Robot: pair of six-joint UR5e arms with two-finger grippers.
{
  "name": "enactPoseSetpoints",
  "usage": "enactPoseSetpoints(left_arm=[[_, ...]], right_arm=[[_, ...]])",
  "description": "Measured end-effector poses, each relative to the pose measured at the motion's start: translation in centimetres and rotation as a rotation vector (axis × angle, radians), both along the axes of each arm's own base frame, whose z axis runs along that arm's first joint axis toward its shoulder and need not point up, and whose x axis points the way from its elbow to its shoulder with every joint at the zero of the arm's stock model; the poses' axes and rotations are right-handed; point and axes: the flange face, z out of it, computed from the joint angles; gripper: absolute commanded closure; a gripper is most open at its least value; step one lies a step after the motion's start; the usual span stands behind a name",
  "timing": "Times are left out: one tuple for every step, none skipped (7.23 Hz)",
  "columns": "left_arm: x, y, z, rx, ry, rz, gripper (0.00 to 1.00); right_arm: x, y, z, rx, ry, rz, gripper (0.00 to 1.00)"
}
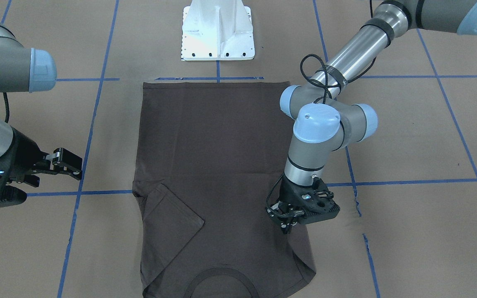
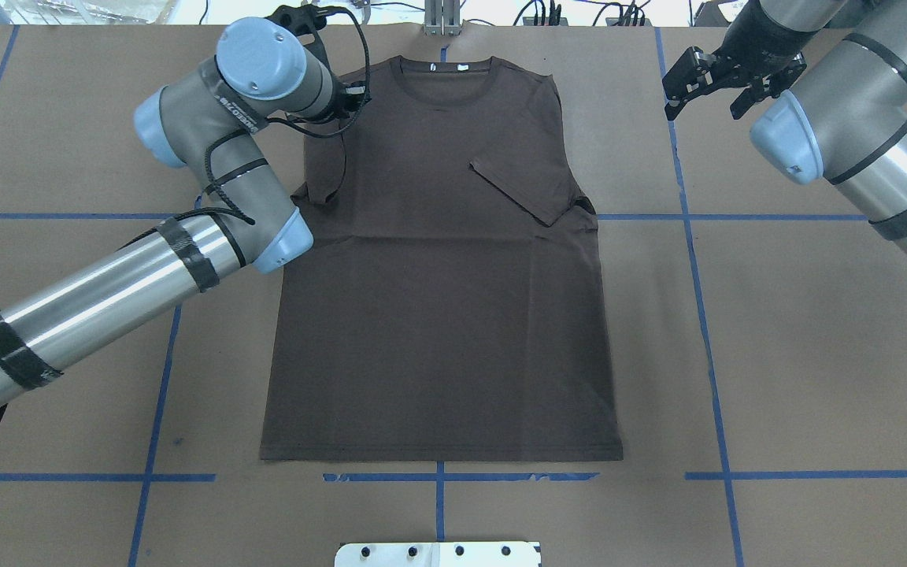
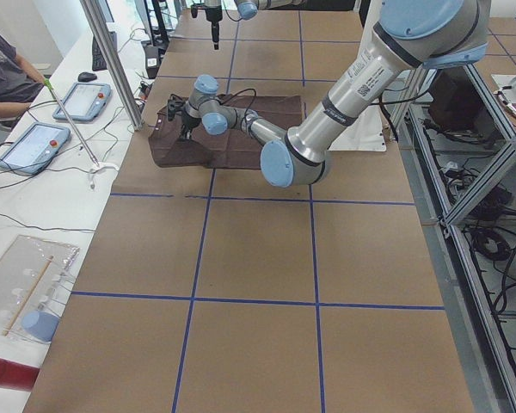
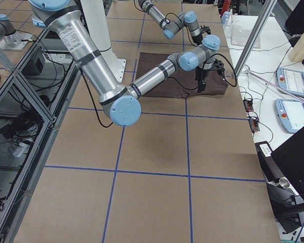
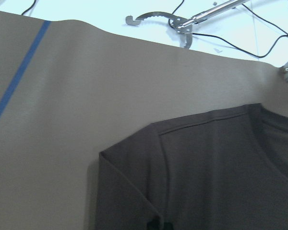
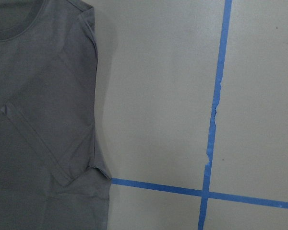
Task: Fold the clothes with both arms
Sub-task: 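Grasp the sleeve with the left gripper and fold it onto the shirt body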
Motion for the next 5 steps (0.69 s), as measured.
enactPoseSetpoints(left_arm=[[1.8, 0.0, -0.2, -0.005, 0.018, 0.002, 1.00], [2.9, 0.1, 0.0, -0.005, 0.028, 0.005, 1.00], [3.4, 0.2, 0.0, -0.004, 0.035, 0.006, 1.00], [3.8, 0.3, -0.4, -0.004, 0.047, 0.004, 1.00], [4.0, 0.3, -0.7, -0.002, 0.060, 0.002, 1.00]], right_arm=[[0.0, 0.0, 0.1, -0.001, 0.000, 0.000, 0.00], [0.0, 0.0, 0.1, -0.002, 0.001, 0.000, 0.00], [0.0, 0.0, 0.1, -0.002, 0.001, 0.000, 0.00], [0.0, 0.0, 0.1, -0.003, 0.001, 0.000, 0.00], [0.0, 0.0, 0.1, -0.003, 0.000, 0.000, 0.00]])
